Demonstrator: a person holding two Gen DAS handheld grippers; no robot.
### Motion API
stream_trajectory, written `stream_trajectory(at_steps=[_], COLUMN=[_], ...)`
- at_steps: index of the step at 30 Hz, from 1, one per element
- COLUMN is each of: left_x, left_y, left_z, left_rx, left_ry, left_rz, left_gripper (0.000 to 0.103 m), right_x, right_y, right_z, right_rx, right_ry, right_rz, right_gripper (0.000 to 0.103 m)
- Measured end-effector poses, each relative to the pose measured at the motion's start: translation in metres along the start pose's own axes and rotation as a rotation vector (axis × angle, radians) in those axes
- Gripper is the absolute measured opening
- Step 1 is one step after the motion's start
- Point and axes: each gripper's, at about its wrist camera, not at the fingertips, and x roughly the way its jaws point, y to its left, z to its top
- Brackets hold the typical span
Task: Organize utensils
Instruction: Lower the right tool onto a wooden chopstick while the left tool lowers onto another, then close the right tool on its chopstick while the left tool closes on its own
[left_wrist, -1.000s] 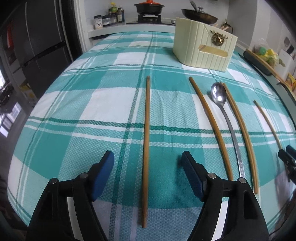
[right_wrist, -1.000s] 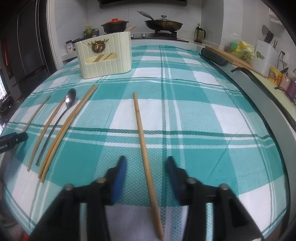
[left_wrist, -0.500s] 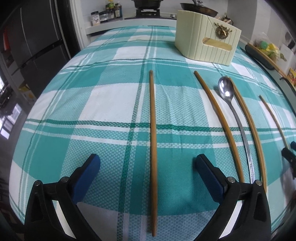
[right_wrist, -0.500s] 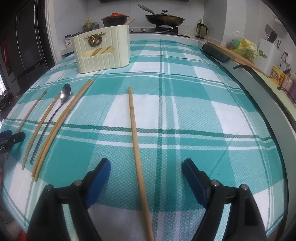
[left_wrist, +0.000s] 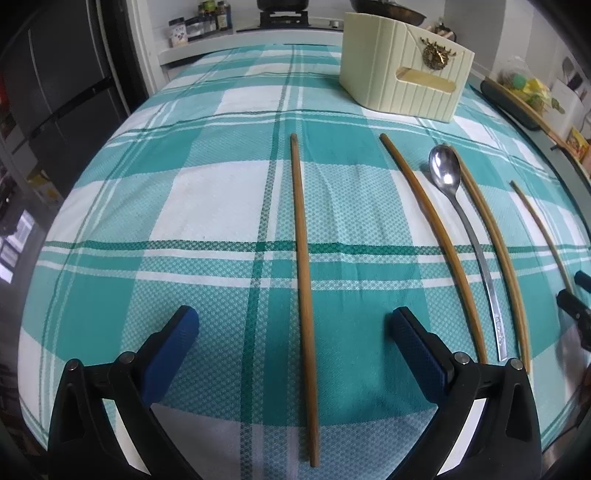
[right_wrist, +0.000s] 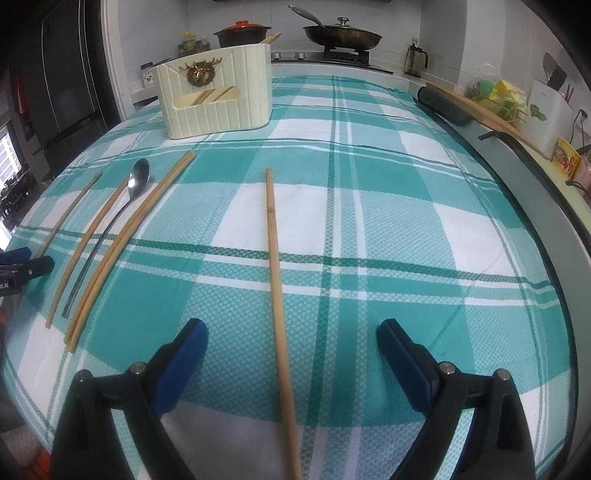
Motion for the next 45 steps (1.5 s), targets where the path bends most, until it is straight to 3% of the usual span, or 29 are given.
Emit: stream_trajectory(at_steps=[17, 22, 27, 33, 35, 38, 43, 45], left_x=[-0.003, -0.01, -0.01, 0.021, 0.031, 0.043, 0.052, 0.054], left_y=[0.0, 0.006, 0.02, 0.027, 0.024, 0.017, 0.008, 0.005], left_z=[-0.003, 0.003, 0.031, 0.068, 0.076, 0.086, 0.102, 0.108], left_rx=[-0.004, -0.003, -0.024, -0.015, 0.006, 0.052, 0.117, 0.128], left_ry=[-0.013, 0.006, 0.001, 0.044, 0.067, 0.09, 0.092, 0.091], left_rz=[0.002, -0.08, -0.133, -0.153, -0.146, -0.118, -0.064, -0.068], left_gripper=[0.102, 0.102, 0.102, 0.102, 0.1, 0.087, 0.078, 0.065], right_x=[0.001, 0.0, -0.009, -0.001, 0.015, 0.039, 0.061, 0.068], right_y=[0.001, 0.0, -0.003, -0.003, -0.001, -0.001, 0.008, 0.015], right_z=[0.0, 0.002, 0.016, 0.054, 0.064, 0.077, 0.1, 0.109], right_rx=[-0.043, -0.049, -0.089, -0.115, -0.125, -0.107, -0.132, -0.155], right_ry=[0.032, 0.043, 0.027, 0.033, 0.062, 0.106, 0.116, 0.123], right_rz=[0.012, 0.02, 0.024, 0.104, 0.109, 0.12, 0.105, 0.1], right_gripper=[0.098, 0.098, 0.097, 0.082, 0.066, 0.05, 0.044, 0.042])
